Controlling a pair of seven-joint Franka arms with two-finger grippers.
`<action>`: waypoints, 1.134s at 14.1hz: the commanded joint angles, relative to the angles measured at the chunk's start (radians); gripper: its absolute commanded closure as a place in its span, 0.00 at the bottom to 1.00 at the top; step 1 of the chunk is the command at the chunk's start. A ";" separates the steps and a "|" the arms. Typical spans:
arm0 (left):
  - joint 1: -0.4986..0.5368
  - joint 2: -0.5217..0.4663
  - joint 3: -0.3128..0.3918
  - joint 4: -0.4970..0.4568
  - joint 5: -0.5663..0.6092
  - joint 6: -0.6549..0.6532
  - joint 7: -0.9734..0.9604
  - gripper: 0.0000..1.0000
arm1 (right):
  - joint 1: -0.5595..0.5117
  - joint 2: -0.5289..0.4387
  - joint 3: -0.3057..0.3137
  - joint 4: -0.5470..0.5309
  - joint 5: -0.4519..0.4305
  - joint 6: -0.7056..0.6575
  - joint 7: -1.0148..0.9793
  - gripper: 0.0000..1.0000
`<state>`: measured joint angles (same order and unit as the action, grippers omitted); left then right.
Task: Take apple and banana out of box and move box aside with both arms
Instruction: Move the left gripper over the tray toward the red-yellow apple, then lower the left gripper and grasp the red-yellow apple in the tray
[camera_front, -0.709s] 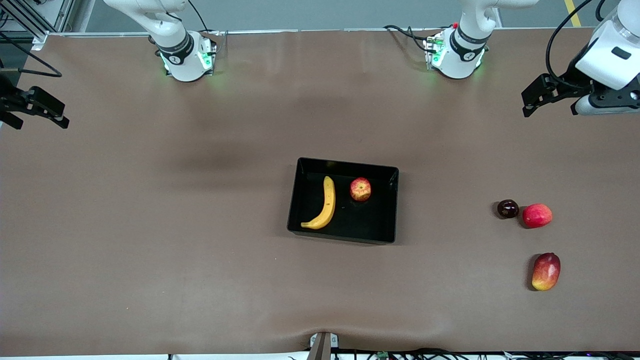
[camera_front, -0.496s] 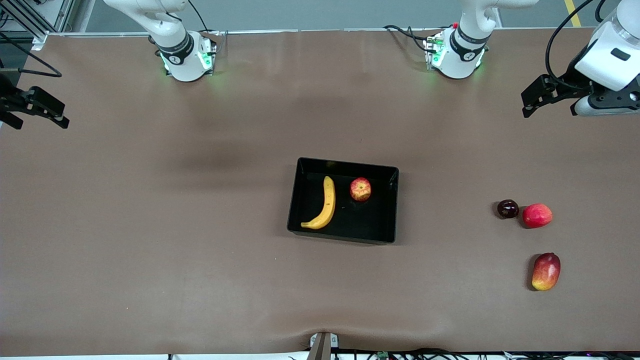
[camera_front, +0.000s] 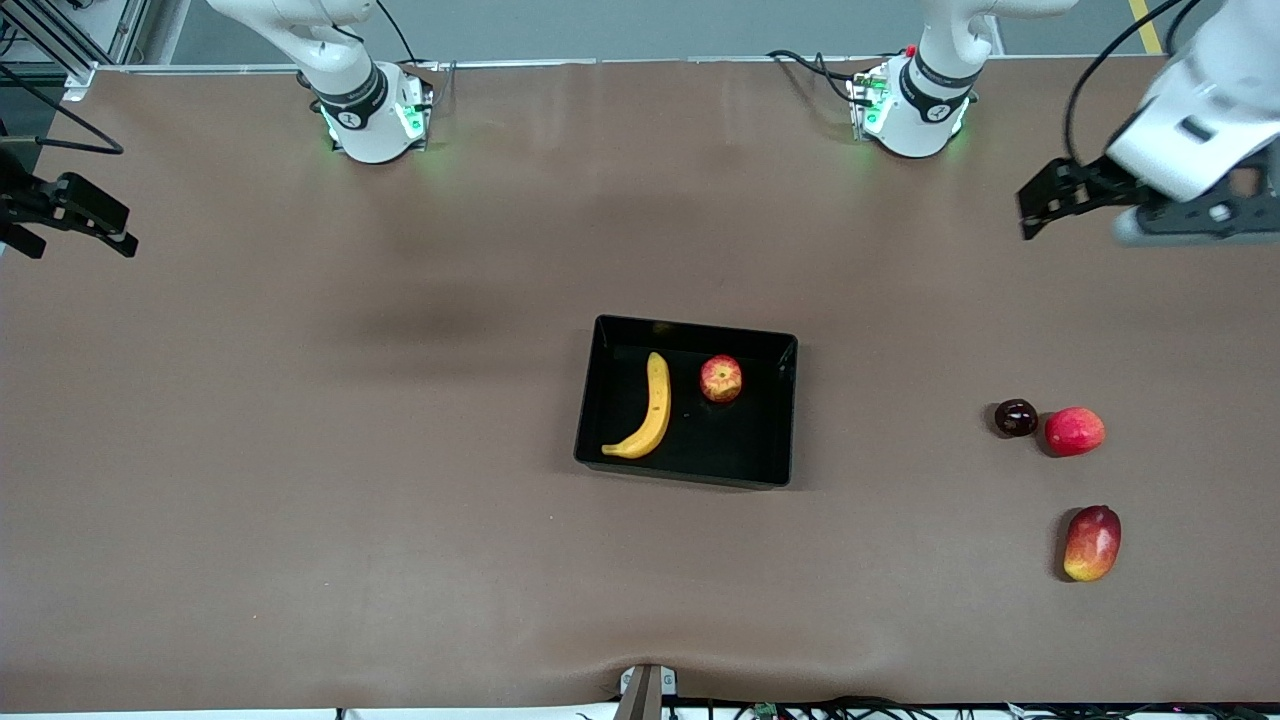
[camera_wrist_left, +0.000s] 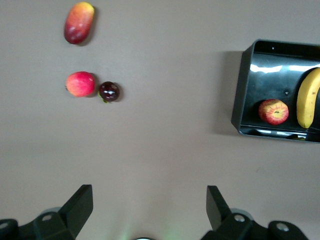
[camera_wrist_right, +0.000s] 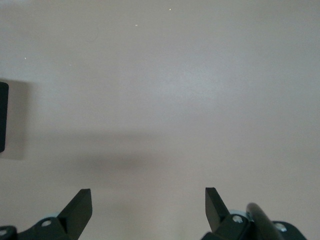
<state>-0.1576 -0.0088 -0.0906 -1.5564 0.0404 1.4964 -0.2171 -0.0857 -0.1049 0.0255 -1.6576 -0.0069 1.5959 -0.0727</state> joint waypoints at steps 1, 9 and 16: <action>-0.006 0.088 -0.073 0.044 0.018 0.011 -0.100 0.00 | -0.025 -0.010 0.013 0.002 0.008 -0.010 -0.010 0.00; -0.137 0.332 -0.209 0.029 0.021 0.348 -0.617 0.00 | -0.025 -0.009 0.013 0.002 0.010 -0.008 -0.010 0.00; -0.255 0.515 -0.207 -0.039 0.179 0.536 -0.876 0.00 | -0.031 -0.009 0.013 0.002 0.010 -0.008 -0.010 0.00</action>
<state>-0.3777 0.4778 -0.2987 -1.5962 0.1785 1.9975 -1.0215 -0.0882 -0.1049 0.0242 -1.6577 -0.0069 1.5954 -0.0727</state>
